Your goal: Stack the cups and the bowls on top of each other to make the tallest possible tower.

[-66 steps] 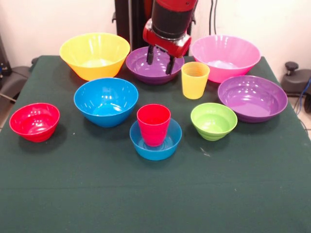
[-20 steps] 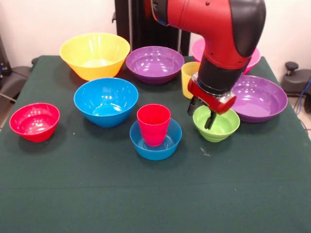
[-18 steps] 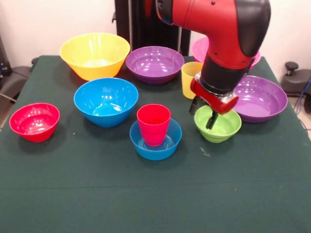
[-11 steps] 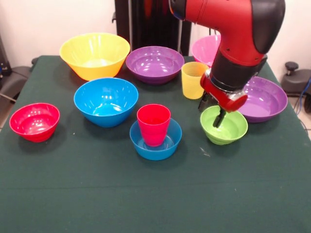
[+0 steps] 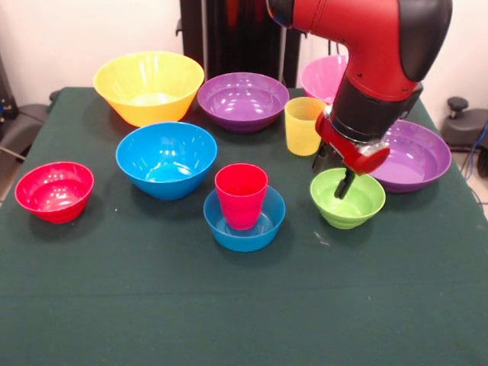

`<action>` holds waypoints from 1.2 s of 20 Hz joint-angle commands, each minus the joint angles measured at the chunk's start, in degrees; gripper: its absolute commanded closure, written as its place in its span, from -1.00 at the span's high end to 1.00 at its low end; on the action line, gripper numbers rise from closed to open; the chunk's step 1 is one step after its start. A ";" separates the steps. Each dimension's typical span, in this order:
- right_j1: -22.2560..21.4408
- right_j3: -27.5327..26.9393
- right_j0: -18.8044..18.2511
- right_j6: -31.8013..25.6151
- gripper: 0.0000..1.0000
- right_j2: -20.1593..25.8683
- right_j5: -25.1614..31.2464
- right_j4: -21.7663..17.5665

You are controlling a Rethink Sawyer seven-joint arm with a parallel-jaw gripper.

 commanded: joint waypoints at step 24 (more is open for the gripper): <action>5.56 -2.43 -4.02 4.71 1.00 7.92 -2.87 0.18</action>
